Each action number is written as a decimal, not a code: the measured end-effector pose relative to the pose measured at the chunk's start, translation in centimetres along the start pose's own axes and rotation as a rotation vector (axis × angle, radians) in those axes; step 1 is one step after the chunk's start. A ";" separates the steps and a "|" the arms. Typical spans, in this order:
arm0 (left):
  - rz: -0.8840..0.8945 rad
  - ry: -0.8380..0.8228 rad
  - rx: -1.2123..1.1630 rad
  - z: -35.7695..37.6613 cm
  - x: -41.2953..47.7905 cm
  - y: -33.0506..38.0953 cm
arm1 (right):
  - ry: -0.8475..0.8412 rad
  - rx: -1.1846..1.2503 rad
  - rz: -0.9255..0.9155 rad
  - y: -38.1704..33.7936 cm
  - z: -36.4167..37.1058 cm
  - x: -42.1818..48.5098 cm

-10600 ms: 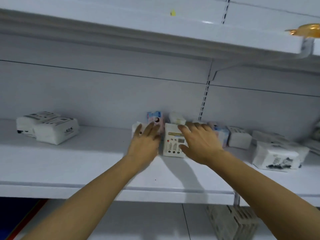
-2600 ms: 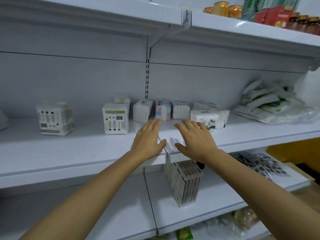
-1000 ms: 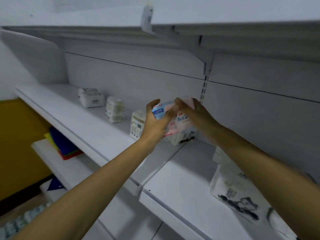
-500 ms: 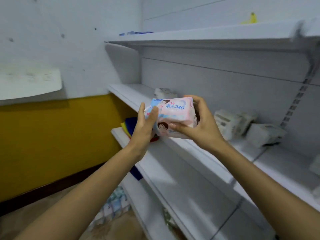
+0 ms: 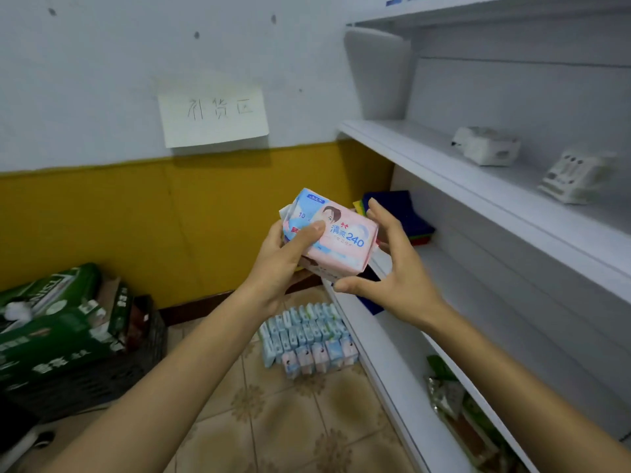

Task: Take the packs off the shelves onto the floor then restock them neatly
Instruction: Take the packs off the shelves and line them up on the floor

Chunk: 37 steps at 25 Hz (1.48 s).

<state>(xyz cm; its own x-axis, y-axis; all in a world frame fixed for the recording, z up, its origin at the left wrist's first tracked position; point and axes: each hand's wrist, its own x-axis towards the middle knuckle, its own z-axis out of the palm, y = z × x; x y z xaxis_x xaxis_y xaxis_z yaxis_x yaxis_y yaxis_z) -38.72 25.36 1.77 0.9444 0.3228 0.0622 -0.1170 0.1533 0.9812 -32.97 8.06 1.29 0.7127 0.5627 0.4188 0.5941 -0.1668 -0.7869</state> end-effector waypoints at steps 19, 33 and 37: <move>-0.497 0.106 0.314 -16.9 31.4 -12.4 | 0.166 0.268 0.549 22.6 18.0 23.5; -0.520 -0.372 0.481 -24.4 39.6 -32.9 | 0.676 0.401 1.359 38.0 35.1 22.1; -0.710 -0.528 0.563 -31.0 39.2 -42.8 | 0.735 0.519 1.532 42.7 43.4 18.7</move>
<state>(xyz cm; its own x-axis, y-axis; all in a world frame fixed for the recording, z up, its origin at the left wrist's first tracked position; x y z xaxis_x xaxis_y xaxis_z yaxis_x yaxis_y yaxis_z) -6.23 60.40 -43.43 0.7702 -0.1404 -0.6221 0.5484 -0.3523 0.7584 -10.48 46.63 -44.13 0.5536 -0.3044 -0.7752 -0.7636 0.1858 -0.6183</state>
